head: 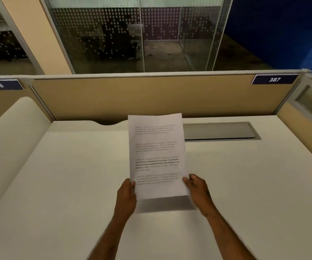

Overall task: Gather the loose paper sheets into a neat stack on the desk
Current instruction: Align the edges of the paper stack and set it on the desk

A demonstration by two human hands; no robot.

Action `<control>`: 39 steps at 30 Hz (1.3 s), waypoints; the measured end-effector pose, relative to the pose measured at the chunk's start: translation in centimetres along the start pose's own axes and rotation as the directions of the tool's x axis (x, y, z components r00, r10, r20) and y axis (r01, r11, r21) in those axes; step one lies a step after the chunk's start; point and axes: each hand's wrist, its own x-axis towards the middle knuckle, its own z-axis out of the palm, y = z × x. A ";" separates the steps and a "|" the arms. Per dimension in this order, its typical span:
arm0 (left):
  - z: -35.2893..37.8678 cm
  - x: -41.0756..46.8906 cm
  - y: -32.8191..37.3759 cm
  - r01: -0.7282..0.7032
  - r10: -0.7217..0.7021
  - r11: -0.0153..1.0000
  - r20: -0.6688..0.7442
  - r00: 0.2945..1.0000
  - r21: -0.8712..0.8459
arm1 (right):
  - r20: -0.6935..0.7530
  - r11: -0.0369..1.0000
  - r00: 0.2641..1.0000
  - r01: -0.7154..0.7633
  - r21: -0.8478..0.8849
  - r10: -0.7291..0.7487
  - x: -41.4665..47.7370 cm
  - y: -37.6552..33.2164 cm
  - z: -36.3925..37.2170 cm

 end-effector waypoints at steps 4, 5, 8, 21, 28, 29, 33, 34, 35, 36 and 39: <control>-1.4 5.0 1.7 0.046 -0.049 0.998 0.078 0.996 0.030 | -0.042 0.999 0.999 -0.029 0.028 0.031 4.0 -2.5 1.9; -1.6 6.3 1.8 0.059 -0.063 0.998 0.095 0.994 0.038 | -0.045 0.999 0.998 -0.037 0.032 0.038 5.0 -2.8 2.4; -1.8 10.0 1.8 0.115 -0.123 0.991 0.129 0.984 0.071 | -0.054 0.997 0.996 -0.071 0.025 0.073 7.9 -3.6 3.9; -0.7 19.7 -1.6 0.264 -0.297 0.944 0.160 0.941 0.197 | -0.056 0.984 0.984 -0.174 -0.036 0.172 15.7 -4.0 8.8; 0.0 21.6 -1.3 0.294 -0.338 0.926 0.168 0.926 0.238 | -0.108 0.981 0.978 -0.186 -0.060 0.179 16.5 -3.5 8.9; 0.0 21.8 -1.1 0.299 -0.344 0.922 0.166 0.924 0.245 | -0.121 0.980 0.976 -0.187 -0.062 0.179 16.4 -3.3 9.0; -0.1 22.2 -1.0 0.328 -0.372 0.908 0.141 0.917 0.263 | -0.175 0.985 0.974 -0.158 -0.077 0.142 15.6 -2.9 9.5; -0.3 22.1 -0.9 0.326 -0.370 0.907 0.131 0.920 0.266 | -0.185 0.985 0.973 -0.153 -0.082 0.136 15.3 -3.1 9.6; -0.4 21.9 -0.7 0.319 -0.361 0.907 0.120 0.925 0.274 | -0.196 0.985 0.972 -0.151 -0.090 0.131 15.1 -3.4 9.7; -0.5 21.7 -0.7 0.305 -0.346 0.908 0.101 0.933 0.288 | -0.211 0.984 0.969 -0.152 -0.094 0.129 14.9 -3.7 9.8; -0.7 20.3 -0.7 0.295 -0.320 0.880 0.006 0.947 0.372 | -0.241 0.981 0.959 -0.174 -0.081 0.151 14.7 -3.9 9.8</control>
